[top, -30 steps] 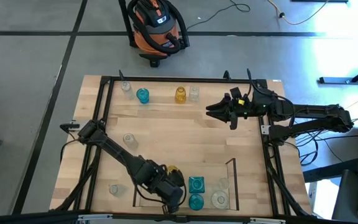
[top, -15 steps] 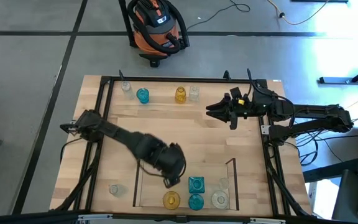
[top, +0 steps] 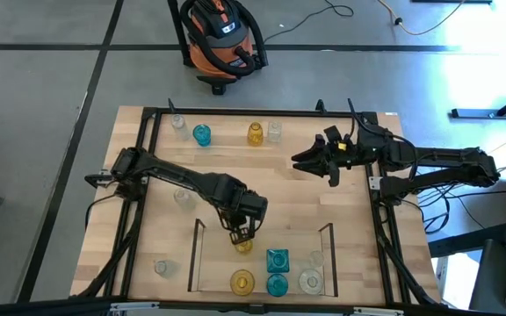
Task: Sort vases onto shelf
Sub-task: Adjust the yellow vase on the shelf aligned with the other yellow vase
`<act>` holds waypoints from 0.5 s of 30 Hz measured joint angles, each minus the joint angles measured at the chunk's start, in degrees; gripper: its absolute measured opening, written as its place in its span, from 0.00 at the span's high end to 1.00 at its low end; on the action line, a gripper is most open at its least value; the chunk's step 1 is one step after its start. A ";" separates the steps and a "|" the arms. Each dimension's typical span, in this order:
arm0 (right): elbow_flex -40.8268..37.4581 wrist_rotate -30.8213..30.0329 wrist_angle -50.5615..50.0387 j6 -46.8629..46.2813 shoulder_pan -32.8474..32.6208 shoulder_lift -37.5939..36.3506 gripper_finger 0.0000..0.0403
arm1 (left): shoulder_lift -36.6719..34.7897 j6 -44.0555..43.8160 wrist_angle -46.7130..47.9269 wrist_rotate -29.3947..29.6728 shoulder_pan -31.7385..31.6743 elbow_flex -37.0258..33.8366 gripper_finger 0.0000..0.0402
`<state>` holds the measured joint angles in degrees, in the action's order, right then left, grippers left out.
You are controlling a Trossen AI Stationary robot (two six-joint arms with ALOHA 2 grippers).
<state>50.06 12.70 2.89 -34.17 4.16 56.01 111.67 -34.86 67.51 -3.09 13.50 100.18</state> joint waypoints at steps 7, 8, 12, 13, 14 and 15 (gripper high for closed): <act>0.00 -0.06 0.01 0.00 0.00 0.00 0.66 | 0.10 0.56 -10.72 -1.10 1.25 -5.21 0.99; 0.00 -0.06 0.00 0.00 0.00 0.00 0.66 | 0.10 0.54 -11.47 -1.15 1.44 -5.53 0.99; 0.00 -0.12 0.01 0.00 0.00 0.00 0.66 | 0.10 0.56 -12.00 -2.34 2.07 -5.66 1.00; 0.00 -0.13 0.01 0.00 0.00 0.00 0.66 | 0.10 0.56 -12.00 -2.88 2.21 -5.66 1.00; 0.00 -0.15 0.01 0.00 0.00 0.00 0.66 | 0.10 0.58 -11.98 -3.49 2.37 -5.66 1.00; 0.00 -0.19 0.01 0.00 0.00 0.00 0.66 | 0.10 0.71 -11.98 -4.09 2.50 -5.66 1.00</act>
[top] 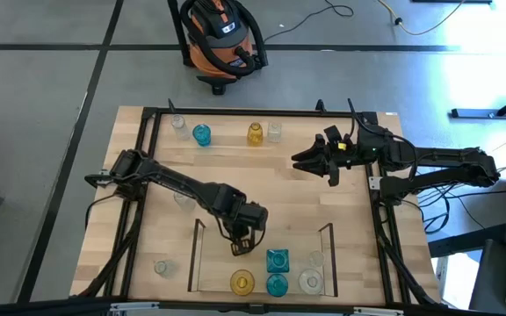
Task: Sort vases onto shelf
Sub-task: Adjust the yellow vase on the shelf aligned with the other yellow vase, then put the yellow vase on the shelf aligned with the other yellow vase
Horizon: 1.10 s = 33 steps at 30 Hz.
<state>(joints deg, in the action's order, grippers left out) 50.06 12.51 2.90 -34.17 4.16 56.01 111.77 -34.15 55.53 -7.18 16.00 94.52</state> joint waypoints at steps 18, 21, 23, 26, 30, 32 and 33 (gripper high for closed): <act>0.00 -0.01 0.00 -1.02 0.00 0.00 0.66 | 0.00 -0.26 -2.45 -3.95 2.44 0.00 1.00; 0.00 -0.02 0.00 -1.45 0.00 0.00 0.66 | 0.00 -0.22 -1.80 -4.01 2.46 0.00 1.00; 0.00 -0.01 0.00 -1.51 0.00 0.00 0.66 | -0.20 -0.19 -0.02 -1.89 2.32 0.10 1.00; 0.00 0.00 0.04 -1.55 0.00 -0.02 0.66 | -3.06 1.74 1.24 3.68 1.00 0.14 1.00; 0.00 -0.05 0.47 -1.55 0.00 -0.02 0.66 | -7.87 5.74 0.60 7.68 -4.88 0.35 1.00; 0.00 -0.79 0.50 -1.56 -0.01 -0.02 0.66 | -9.35 8.25 -0.52 7.32 -9.29 0.35 1.00; 0.00 -1.51 0.50 -1.56 -0.02 -0.02 0.66 | -9.72 9.84 -1.45 6.22 -11.90 0.35 1.00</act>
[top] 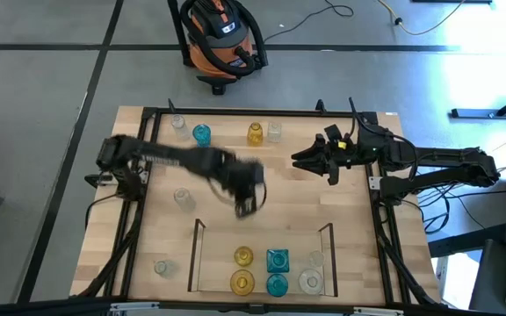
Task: Sort vases onto shelf
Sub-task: Put the yellow vase on the shelf aligned with the other yellow vase
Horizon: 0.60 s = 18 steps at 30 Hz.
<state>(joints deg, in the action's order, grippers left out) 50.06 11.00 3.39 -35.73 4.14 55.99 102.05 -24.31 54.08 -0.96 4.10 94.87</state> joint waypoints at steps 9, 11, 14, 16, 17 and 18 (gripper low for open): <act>1.57 -6.25 0.74 -0.02 0.00 0.00 0.66 | -1.58 11.42 -11.30 -3.14 -23.84 -0.02 1.00; 2.57 -7.41 1.28 0.00 0.00 0.00 0.66 | -1.49 12.84 -11.55 -3.57 -28.66 -0.04 0.99; 3.65 -10.48 1.30 0.07 0.00 0.00 0.66 | -1.04 14.83 -12.27 -4.57 -34.19 -0.06 0.92; 4.17 -13.09 1.25 0.35 0.00 0.00 0.66 | -0.49 16.19 -13.14 -5.40 -36.20 -0.07 0.84; 4.39 -14.38 1.31 0.59 0.00 0.00 0.66 | -0.29 16.37 -13.69 -5.82 -37.01 -0.07 0.79; 4.50 -15.60 1.29 1.05 0.00 0.00 0.66 | -0.11 16.43 -13.45 -6.13 -37.76 -0.09 0.75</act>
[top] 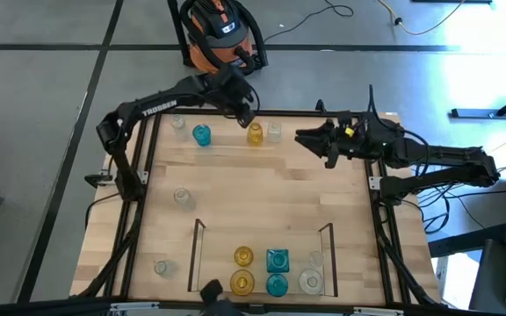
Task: Sort vases onto shelf
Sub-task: Put the yellow vase on the shelf aligned with the other yellow vase
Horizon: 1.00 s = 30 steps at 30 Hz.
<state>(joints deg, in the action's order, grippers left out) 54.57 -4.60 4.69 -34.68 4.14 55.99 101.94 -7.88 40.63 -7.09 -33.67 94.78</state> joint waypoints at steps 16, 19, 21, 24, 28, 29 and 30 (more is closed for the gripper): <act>0.15 -9.12 -0.13 0.48 0.00 0.00 0.66 | 8.88 -7.02 0.18 -0.26 -0.47 0.00 0.49; 0.15 -9.63 -0.13 0.48 0.00 0.00 0.66 | 10.16 -7.02 0.11 -0.13 -0.46 0.00 0.49; 0.15 -9.83 -0.11 0.48 0.00 0.00 0.66 | 10.95 -7.06 -0.25 0.11 -0.44 0.00 0.49; 0.15 -9.82 -0.13 0.30 0.00 0.00 0.66 | 11.51 -7.19 -0.49 0.22 -0.45 0.00 0.49; 0.15 -9.82 -0.15 0.17 0.00 0.00 0.66 | 12.24 -7.51 -0.29 1.20 -0.44 0.00 0.49; 0.15 -9.81 -0.15 0.17 0.00 0.00 0.66 | 12.43 -7.76 -0.70 1.58 -0.44 0.00 0.49; 0.15 -9.82 -0.15 0.15 0.00 0.00 0.66 | 12.52 -8.19 -0.75 1.64 -0.44 0.00 0.49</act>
<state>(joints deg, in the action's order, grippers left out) 54.72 -14.41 4.54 -34.52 4.14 55.99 114.46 -16.07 39.88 -5.45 -34.11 94.78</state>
